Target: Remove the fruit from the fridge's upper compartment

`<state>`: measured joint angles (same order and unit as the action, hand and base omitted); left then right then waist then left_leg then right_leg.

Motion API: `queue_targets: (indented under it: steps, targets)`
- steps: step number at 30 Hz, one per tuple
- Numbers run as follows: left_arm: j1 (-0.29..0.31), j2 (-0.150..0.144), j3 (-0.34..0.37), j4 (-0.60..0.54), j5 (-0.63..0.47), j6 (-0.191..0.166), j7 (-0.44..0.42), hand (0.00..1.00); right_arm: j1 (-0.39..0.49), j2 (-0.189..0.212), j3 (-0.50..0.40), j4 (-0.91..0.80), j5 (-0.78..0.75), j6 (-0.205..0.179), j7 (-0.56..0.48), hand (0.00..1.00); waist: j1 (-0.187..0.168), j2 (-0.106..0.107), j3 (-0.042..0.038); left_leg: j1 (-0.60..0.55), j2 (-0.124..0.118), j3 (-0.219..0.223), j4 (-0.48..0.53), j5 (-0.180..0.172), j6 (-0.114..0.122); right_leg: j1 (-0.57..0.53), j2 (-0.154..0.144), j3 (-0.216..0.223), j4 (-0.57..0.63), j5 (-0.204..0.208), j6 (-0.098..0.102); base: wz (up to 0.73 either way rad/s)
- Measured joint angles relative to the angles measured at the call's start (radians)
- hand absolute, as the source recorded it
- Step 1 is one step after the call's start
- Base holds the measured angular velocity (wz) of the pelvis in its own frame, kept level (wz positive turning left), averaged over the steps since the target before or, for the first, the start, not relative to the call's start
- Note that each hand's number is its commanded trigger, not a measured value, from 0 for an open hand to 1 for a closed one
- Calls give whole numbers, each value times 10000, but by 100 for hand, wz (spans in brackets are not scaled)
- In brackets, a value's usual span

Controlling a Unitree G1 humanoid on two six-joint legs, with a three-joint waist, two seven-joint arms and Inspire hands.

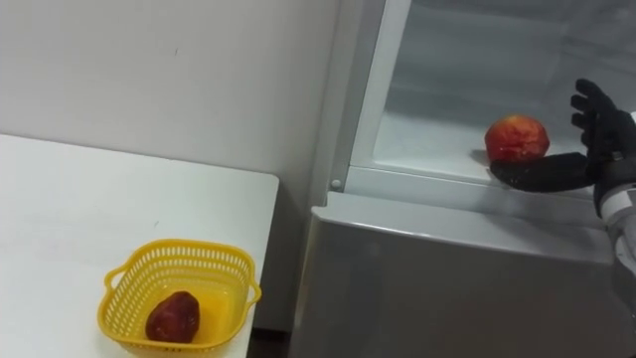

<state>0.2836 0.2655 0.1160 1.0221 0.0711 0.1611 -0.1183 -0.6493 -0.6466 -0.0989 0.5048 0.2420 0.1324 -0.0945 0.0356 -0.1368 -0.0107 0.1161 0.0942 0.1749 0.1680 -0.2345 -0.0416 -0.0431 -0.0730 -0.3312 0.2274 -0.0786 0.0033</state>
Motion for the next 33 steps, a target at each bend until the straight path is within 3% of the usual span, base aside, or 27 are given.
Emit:
queue_targets:
  steps: [6,16,21,25,33]
  targets:
    - [13,12,-9,7,0,-12,-2,0,0,0,1,79,2,-23,187,0,30,-92,131,-7,2,-2,-19,-2,-2,20,-1,-12,-1,5,-9,0]
    - [131,13,-19,-24,9,55,-35,0,1,0,-6,217,357,-22,322,0,174,-42,154,15,3,-2,4,-10,-5,10,3,-83,-6,15,-24,0]
    - [232,-6,-29,-77,11,81,-101,0,0,0,1,506,449,-29,604,0,299,12,127,28,22,3,28,-16,-13,53,5,-166,-26,44,-68,0]
    - [254,0,-158,-78,0,84,-133,0,0,1,87,747,1524,-40,756,0,361,121,124,-13,37,2,62,-16,-15,53,6,-160,-31,61,-95,0]
    - [209,0,-206,-93,17,83,-40,0,-3,-23,79,1142,2865,-587,725,0,423,247,87,-188,87,-141,206,-25,-46,14,22,-270,-29,65,-114,4]
